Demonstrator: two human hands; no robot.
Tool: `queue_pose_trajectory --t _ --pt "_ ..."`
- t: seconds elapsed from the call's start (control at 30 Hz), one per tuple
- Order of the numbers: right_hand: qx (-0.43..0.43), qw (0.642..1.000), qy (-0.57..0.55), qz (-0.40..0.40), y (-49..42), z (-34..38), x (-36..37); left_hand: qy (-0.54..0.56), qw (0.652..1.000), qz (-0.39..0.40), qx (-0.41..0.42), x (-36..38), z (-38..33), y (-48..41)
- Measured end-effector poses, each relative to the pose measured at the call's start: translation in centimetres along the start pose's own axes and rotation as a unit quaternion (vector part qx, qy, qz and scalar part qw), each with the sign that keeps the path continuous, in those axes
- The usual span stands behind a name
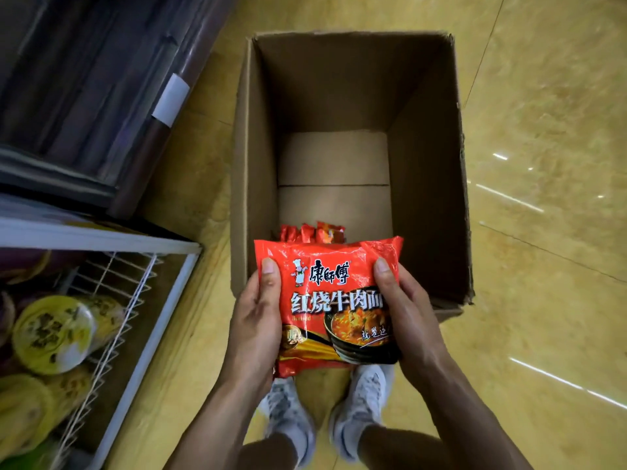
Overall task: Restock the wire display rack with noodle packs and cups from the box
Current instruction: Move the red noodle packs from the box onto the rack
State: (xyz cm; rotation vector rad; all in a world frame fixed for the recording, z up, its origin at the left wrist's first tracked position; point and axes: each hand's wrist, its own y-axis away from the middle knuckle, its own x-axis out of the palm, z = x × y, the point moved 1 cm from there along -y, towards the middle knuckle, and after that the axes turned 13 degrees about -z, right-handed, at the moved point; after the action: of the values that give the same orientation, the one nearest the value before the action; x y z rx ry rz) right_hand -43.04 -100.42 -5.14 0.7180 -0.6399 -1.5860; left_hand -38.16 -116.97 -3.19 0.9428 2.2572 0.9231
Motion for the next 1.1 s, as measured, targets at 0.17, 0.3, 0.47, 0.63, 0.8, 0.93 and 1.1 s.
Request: queue_pose_trajectory --t 0.17,0.3,0.47,0.63,0.8,0.93,1.1 --pt "0.036 0.998 0.033 0.025 5.5 0.8 -1.5 -0.004 0.999 0.007 -0.037 -2.8 -1.0 5.6" --pt "0.032 0.998 0.055 0.022 10.9 3.8 -2.6 0.002 0.998 0.006 -0.068 -4.4 -4.0 10.6" --pt "0.030 0.998 0.055 0.010 15.8 8.4 -3.6 0.010 0.997 0.012 -0.076 -5.5 -7.8 15.6" --pt "0.013 0.998 0.054 0.009 19.7 12.9 -3.8 0.024 0.997 0.025 -0.068 -6.5 -11.7 18.9" --pt "-0.013 0.997 0.068 0.021 23.8 17.6 -3.4 0.028 0.997 0.043 -0.059 -8.1 -16.0 22.2" --pt "-0.027 0.996 0.075 0.025 27.0 20.7 -2.7 0.031 0.997 0.059 -0.041 -9.5 -19.2 24.7" --pt "-0.046 0.996 0.069 0.021 31.1 23.8 -1.5 0.033 0.997 0.074 -0.016 -11.7 -22.8 27.3"
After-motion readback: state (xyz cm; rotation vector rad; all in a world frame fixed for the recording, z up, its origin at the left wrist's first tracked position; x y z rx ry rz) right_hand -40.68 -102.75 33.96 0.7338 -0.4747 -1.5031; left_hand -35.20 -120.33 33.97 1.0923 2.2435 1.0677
